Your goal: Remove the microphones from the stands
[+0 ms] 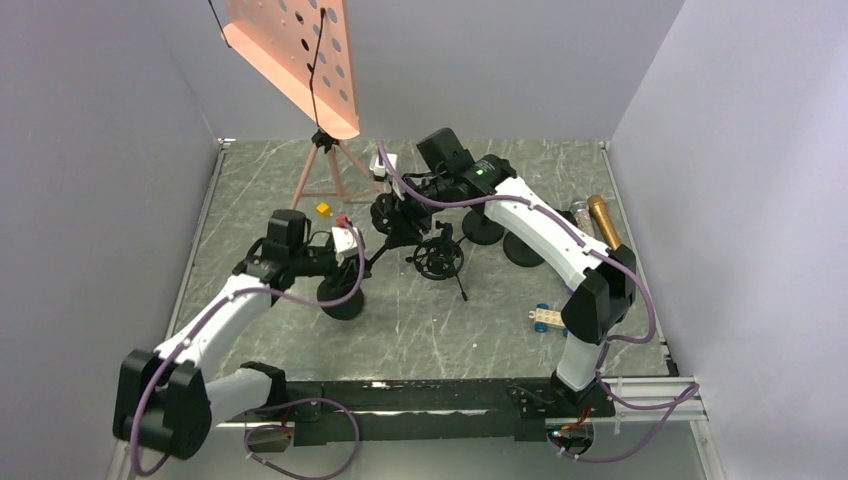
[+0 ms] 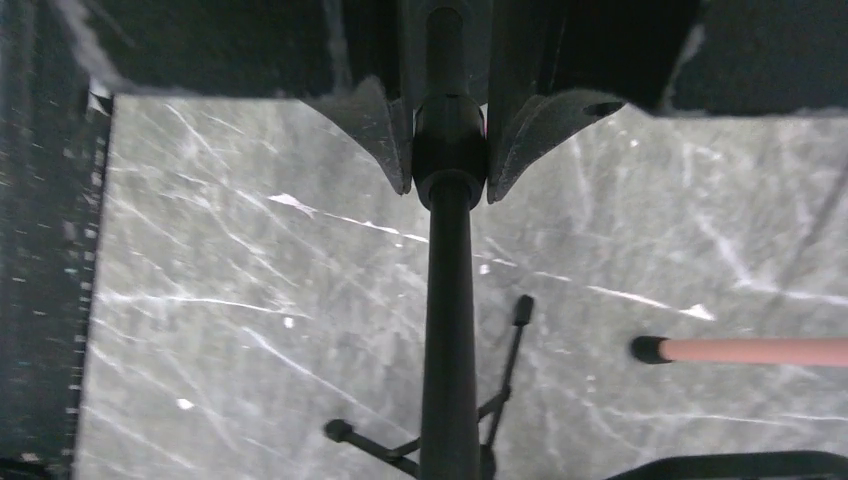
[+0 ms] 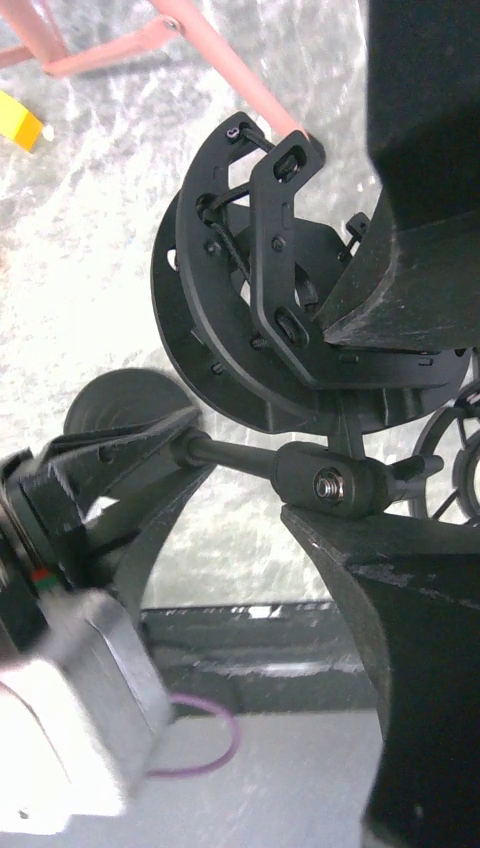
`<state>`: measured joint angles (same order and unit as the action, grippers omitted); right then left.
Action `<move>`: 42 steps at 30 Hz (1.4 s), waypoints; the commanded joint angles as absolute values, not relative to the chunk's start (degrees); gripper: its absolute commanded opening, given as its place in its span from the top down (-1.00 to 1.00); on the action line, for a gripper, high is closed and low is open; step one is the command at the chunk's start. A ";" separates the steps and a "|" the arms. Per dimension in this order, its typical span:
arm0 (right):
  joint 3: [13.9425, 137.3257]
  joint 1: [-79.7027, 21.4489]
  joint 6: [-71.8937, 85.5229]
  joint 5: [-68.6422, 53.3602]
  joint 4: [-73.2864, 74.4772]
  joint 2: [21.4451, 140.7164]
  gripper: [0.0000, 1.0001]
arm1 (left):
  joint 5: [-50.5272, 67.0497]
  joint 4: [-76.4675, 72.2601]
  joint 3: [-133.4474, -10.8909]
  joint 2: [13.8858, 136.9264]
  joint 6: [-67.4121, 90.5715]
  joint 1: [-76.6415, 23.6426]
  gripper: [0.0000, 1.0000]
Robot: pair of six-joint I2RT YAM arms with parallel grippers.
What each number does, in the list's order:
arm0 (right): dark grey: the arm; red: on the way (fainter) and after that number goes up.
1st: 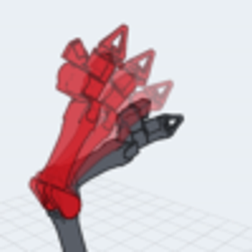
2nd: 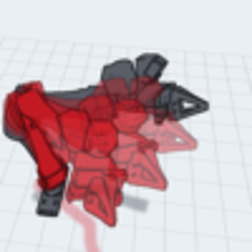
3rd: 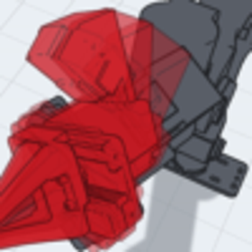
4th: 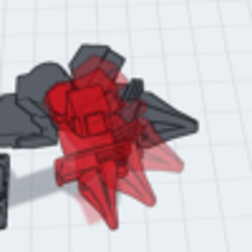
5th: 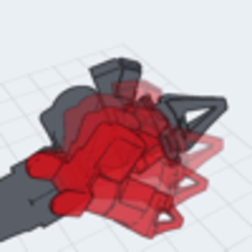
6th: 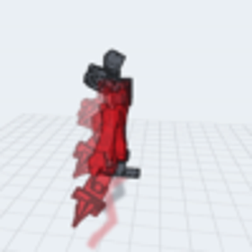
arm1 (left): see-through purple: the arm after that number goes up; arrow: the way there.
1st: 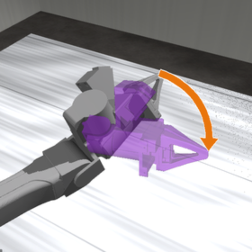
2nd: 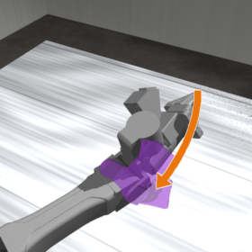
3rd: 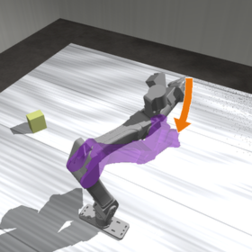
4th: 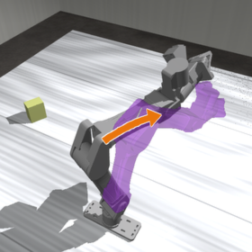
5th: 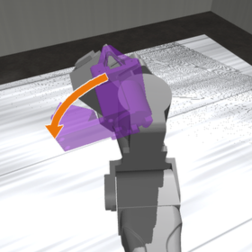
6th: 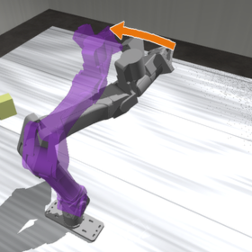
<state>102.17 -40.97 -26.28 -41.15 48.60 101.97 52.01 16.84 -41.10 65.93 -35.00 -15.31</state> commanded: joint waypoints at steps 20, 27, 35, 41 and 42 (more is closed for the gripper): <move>105.43 -39.37 -7.89 -38.98 39.03 104.72 1.00 | 27.31 16.82 -37.84 45.87 -16.29 -30.17 -0.56; 104.80 -39.40 -19.98 -42.64 42.34 103.97 1.00 | 41.78 21.08 -38.93 49.35 -23.80 -23.64 -0.58; 104.75 -39.38 -31.93 -45.05 45.27 102.41 1.00 | 44.36 14.29 -39.26 56.84 -28.68 -17.35 -0.46; 106.21 -39.40 -34.45 -45.36 47.27 103.32 1.00 | 49.01 16.43 -42.09 59.39 -32.52 -16.96 -0.15; 106.59 -39.44 -34.50 -45.35 47.58 103.48 1.00 | 50.51 20.35 -44.39 59.75 -34.49 -16.96 -0.11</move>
<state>104.62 -39.31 -30.55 -42.63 44.97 105.43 43.16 16.93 -37.91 58.87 -28.08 -17.17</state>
